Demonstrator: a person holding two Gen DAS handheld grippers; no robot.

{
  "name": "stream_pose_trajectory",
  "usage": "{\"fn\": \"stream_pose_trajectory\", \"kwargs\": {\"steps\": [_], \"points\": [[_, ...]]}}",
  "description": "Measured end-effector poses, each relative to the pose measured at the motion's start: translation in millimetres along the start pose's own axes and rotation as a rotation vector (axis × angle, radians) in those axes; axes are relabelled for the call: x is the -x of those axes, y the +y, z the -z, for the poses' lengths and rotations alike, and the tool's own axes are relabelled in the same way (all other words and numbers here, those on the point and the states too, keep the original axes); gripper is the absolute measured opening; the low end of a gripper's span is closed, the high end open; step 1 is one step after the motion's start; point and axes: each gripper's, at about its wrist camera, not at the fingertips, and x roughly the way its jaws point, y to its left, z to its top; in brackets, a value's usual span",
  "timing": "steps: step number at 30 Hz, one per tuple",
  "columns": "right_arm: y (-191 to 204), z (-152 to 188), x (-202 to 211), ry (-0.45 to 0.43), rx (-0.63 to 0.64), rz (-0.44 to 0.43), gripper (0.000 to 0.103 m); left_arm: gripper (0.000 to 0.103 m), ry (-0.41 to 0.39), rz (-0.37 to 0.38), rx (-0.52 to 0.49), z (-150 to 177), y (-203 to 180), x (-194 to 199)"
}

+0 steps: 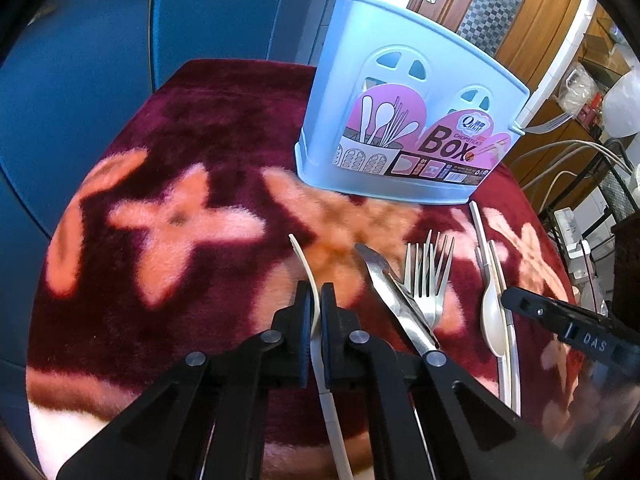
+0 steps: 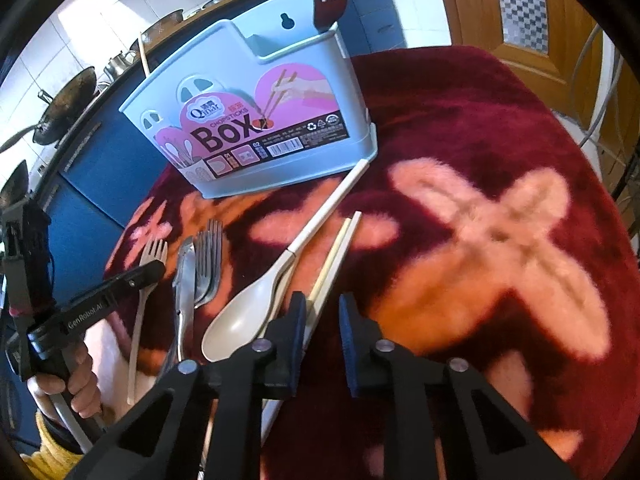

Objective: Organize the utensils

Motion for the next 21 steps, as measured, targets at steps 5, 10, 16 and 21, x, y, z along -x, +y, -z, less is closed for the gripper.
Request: {"fn": "stream_pose_trajectory", "kwargs": {"steps": [5, 10, 16, 21], "points": [[-3, -1, 2, -0.005, -0.021, -0.024, 0.009, 0.002, -0.021, 0.01, 0.009, -2, 2, 6], [-1, 2, 14, -0.043, -0.019, -0.04, 0.007, 0.002, -0.058, 0.031, 0.016, -5, 2, 18], [8, 4, 35, -0.134, 0.01, -0.067, 0.006, 0.002, -0.127, 0.051, 0.008, -7, -1, 38], [23, 5, 58, -0.238, 0.072, -0.068, 0.006, 0.002, -0.204, 0.058, -0.012, -11, -6, 61]]}}
